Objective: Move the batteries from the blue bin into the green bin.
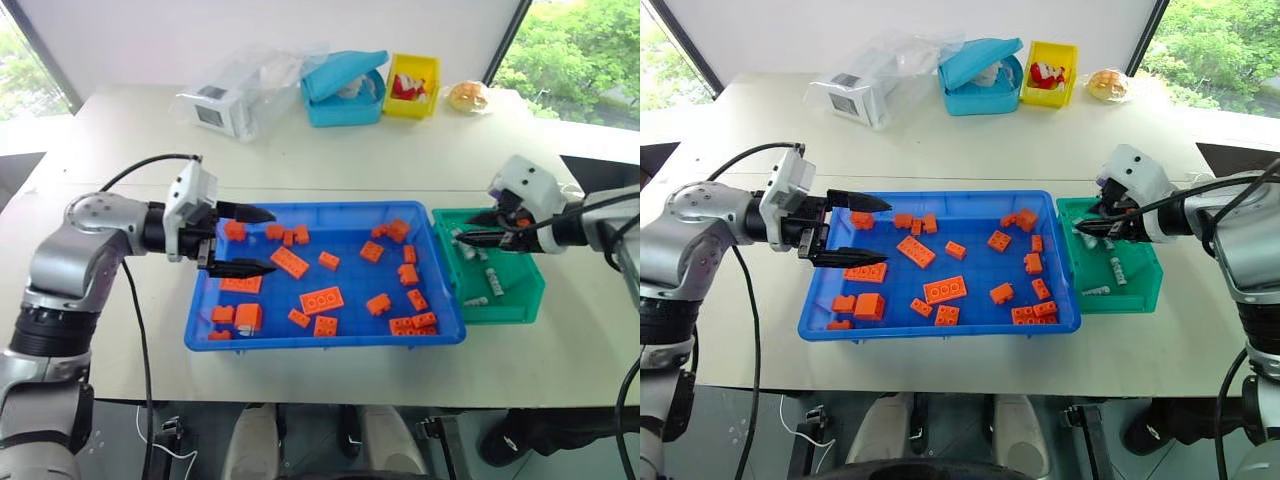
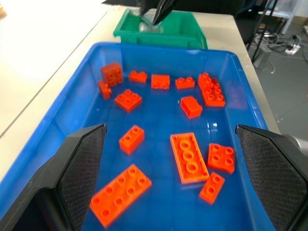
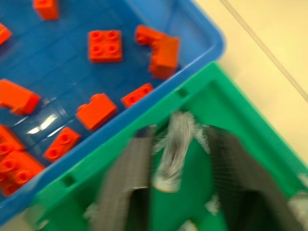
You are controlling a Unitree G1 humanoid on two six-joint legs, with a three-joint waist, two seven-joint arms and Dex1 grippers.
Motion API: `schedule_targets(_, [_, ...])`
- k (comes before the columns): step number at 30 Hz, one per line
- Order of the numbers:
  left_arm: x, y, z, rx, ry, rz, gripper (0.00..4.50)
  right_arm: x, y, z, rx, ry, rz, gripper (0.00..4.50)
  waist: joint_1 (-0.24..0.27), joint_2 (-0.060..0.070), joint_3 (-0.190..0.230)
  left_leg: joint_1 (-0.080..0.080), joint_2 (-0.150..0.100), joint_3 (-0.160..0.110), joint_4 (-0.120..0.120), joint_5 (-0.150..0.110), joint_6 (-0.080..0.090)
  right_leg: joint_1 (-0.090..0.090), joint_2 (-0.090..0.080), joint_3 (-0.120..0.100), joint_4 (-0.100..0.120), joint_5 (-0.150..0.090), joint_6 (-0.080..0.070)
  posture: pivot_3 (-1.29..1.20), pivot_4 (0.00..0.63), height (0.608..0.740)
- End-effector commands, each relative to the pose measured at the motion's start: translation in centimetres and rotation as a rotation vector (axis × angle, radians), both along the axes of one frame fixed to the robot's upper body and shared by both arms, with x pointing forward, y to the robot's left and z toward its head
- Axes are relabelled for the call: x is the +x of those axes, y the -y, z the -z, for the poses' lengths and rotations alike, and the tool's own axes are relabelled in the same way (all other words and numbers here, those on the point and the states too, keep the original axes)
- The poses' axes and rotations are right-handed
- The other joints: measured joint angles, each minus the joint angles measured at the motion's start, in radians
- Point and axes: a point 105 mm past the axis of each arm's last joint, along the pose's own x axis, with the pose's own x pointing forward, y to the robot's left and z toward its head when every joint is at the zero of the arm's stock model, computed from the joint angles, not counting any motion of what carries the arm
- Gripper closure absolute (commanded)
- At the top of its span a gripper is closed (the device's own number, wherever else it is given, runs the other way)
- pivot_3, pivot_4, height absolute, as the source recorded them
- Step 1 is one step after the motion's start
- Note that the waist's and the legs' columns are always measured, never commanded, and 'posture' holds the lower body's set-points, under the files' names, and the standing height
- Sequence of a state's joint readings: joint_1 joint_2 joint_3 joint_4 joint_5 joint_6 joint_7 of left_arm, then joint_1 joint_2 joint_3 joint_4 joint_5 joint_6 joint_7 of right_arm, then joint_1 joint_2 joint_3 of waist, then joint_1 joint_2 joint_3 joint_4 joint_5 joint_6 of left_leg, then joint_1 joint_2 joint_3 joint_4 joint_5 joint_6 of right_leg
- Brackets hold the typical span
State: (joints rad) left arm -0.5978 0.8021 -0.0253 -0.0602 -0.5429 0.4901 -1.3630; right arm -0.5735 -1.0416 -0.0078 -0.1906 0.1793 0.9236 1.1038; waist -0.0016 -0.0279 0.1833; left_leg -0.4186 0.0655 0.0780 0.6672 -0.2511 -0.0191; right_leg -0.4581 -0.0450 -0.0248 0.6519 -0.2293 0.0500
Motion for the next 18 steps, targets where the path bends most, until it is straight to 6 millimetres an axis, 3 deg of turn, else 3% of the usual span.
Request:
schedule_targets(1, [0.0, 0.0, -0.8, 0.006, 0.042, 0.019, 0.00, 0.0, 0.9, -1.5, -0.002, 0.094, 0.020, 1.00, -0.001, 0.000, 0.000, 0.000, 0.000, 0.000, 0.000, 0.000, 0.000, 0.000, 0.000, 0.000, 0.000, 0.000, 0.000, 0.00, 0.150, 0.736])
schedule_targets(3, [0.0, -0.3, -1.0, 0.009, 0.045, 0.015, 0.00, -0.3, 1.5, -2.0, 0.018, 0.108, 0.001, 0.03, -0.002, 0.000, 0.000, 0.000, 0.000, 0.000, 0.000, 0.000, 0.000, 0.000, 0.000, 0.000, 0.000, 0.000, 0.000, 0.00, 0.150, 0.736])
schedule_targets(9, [0.2, -3.6, -3.1, -0.012, 0.037, -0.080, 0.00, -2.9, 6.0, -4.6, 0.033, 0.142, -0.126, 0.03, -0.007, 0.000, 0.000, 0.000, 0.000, 0.000, 0.000, 0.000, 0.000, 0.000, 0.000, 0.000, -0.001, 0.000, 0.000, 0.00, 0.150, 0.736])
schedule_targets(12, [-0.3, -5.9, -4.1, 0.006, 0.024, -0.131, 0.00, -4.7, 8.6, -4.4, 0.019, 0.078, -0.156, 0.03, -0.010, 0.000, 0.000, 0.001, 0.000, 0.000, -0.001, 0.000, 0.000, 0.001, 0.000, 0.000, -0.001, 0.000, 0.000, 0.00, 0.150, 0.736])
schedule_targets(18, [-0.8, -8.7, -4.6, 0.047, 0.007, -0.214, 0.00, -5.6, 11.0, -3.5, 0.110, 0.034, -0.125, 0.03, -0.018, 0.001, 0.001, 0.011, 0.000, 0.002, -0.002, 0.000, 0.000, 0.009, 0.000, 0.001, -0.001, -0.001, 0.000, 0.00, 0.150, 0.736])
